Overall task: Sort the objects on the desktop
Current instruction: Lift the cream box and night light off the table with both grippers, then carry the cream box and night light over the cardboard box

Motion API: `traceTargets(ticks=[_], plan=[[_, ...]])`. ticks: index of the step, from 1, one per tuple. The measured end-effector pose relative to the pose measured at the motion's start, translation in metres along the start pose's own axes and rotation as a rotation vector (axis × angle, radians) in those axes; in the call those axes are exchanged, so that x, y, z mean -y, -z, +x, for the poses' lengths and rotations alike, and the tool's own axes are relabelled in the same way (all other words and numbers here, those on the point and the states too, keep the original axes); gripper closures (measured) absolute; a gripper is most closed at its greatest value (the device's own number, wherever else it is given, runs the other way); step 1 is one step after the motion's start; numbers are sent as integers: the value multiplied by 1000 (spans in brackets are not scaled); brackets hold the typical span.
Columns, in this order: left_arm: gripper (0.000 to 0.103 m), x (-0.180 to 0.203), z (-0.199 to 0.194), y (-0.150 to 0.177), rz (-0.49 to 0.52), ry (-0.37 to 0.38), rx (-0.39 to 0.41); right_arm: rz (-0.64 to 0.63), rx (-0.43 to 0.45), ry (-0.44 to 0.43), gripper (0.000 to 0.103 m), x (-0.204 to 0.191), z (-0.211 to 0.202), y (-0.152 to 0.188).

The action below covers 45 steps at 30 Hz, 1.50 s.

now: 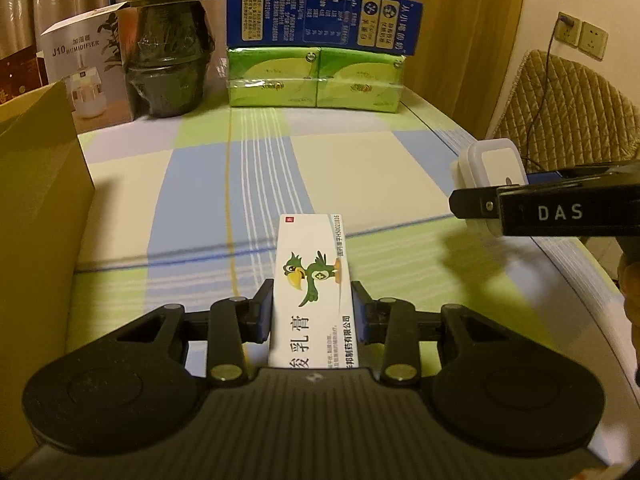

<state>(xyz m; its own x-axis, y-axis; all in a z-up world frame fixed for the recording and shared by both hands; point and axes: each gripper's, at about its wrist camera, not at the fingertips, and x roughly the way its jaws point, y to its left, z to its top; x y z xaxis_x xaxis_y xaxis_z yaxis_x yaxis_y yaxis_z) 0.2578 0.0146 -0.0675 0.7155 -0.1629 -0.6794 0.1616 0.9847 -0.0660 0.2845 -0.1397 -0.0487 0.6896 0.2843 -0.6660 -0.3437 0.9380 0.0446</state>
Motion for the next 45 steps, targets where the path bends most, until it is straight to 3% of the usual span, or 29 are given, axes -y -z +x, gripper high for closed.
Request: traceTargets(ticks=[8, 21, 34, 45], plan=[[70, 11, -45, 20, -60, 49, -1, 56, -48, 1, 41, -27, -46, 46], [70, 27, -148, 33, -42, 36, 68, 113, -13, 11, 41, -47, -136, 73], [70, 24, -246, 49, -62, -30, 143, 41, 84, -69, 41, -96, -211, 63], [70, 5, -300, 58, -57, -105, 191, 3, 118, -139, 41, -135, -226, 56]])
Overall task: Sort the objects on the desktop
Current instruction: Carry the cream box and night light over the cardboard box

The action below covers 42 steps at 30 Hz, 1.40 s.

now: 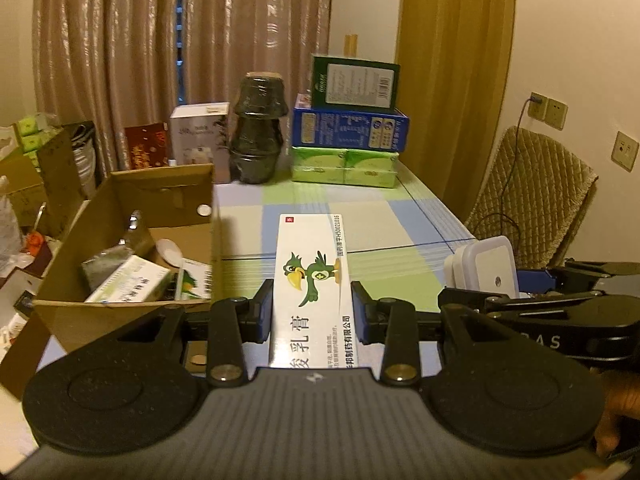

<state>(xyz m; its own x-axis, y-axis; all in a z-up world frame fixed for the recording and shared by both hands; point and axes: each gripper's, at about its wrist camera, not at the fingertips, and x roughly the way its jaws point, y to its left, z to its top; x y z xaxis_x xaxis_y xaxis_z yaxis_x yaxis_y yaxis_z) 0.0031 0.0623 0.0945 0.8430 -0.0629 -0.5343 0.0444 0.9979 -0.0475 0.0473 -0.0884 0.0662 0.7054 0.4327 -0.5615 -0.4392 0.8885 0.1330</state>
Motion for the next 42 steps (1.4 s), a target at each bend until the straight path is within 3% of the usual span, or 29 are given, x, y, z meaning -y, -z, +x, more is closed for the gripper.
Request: traceTargets(ticks=[21, 42], plan=[[70, -101, -35, 22, -59, -190, -28, -147, -57, -175, 41, -96, 46, 1], [70, -157, -37, 23, -97, -239, -41, -218, -79, -250, 41, -146, 84, -5]])
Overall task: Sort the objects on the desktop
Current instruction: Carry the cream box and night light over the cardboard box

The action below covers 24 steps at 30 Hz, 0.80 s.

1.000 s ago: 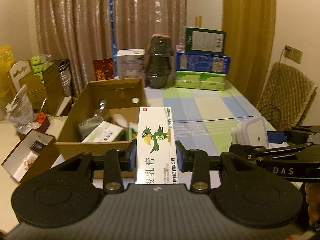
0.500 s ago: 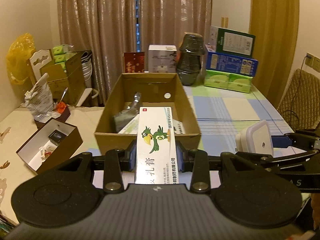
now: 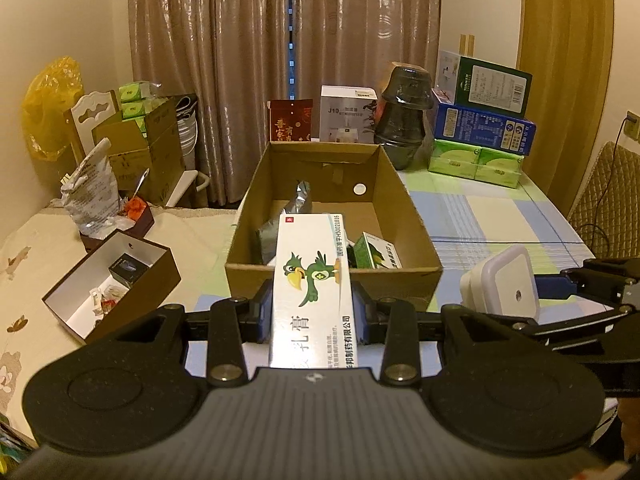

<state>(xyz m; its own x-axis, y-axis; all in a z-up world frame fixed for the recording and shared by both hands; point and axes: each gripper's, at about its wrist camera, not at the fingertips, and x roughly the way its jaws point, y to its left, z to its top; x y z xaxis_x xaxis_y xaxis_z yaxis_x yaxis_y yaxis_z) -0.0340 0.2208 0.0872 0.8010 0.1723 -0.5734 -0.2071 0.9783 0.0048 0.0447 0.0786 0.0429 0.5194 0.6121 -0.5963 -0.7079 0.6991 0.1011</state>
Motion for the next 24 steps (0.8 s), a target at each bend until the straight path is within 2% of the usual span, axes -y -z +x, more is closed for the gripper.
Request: traceTargets(ticks=[14, 24], plan=[[70, -16, 39, -53, 49, 39, 25, 25, 63, -3, 41, 10, 41, -64], [70, -23, 89, -86, 71, 62, 4, 79, 44, 2, 41, 33, 84, -84]])
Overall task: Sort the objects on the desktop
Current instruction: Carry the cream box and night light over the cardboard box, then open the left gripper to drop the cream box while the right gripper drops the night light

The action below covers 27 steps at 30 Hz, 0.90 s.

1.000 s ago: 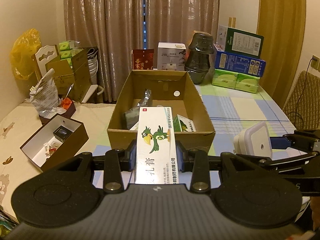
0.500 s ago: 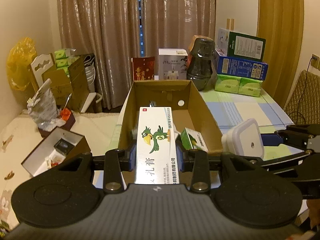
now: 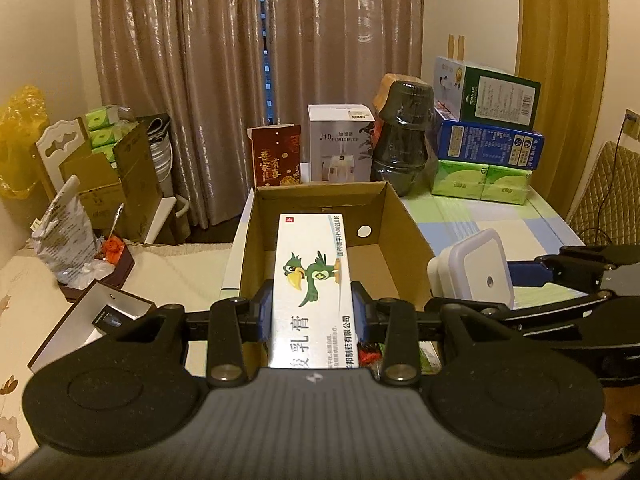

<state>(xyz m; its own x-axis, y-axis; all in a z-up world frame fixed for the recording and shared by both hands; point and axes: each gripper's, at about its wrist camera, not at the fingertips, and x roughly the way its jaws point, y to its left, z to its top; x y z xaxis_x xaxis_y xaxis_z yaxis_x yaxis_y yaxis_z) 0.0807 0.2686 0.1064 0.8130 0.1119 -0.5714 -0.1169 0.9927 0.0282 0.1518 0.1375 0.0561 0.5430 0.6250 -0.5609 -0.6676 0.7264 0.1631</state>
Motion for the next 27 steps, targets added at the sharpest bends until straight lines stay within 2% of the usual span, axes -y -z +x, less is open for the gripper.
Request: traceTargets(ticks=[20, 21, 22, 23, 27], plan=[[70, -2, 80, -15, 10, 41, -44, 100, -27, 9, 41, 39, 49, 0], [67, -4, 82, -15, 5, 36, -41, 104, -27, 7, 41, 40, 50, 0], [52, -6, 84, -15, -1, 26, -43, 108, -29, 4, 41, 41, 52, 1], [44, -7, 85, -15, -7, 16, -42, 112, -31, 1, 41, 41, 53, 1], [44, -13, 81, -12, -27, 1, -29, 133, -39, -18, 41, 42, 59, 0]])
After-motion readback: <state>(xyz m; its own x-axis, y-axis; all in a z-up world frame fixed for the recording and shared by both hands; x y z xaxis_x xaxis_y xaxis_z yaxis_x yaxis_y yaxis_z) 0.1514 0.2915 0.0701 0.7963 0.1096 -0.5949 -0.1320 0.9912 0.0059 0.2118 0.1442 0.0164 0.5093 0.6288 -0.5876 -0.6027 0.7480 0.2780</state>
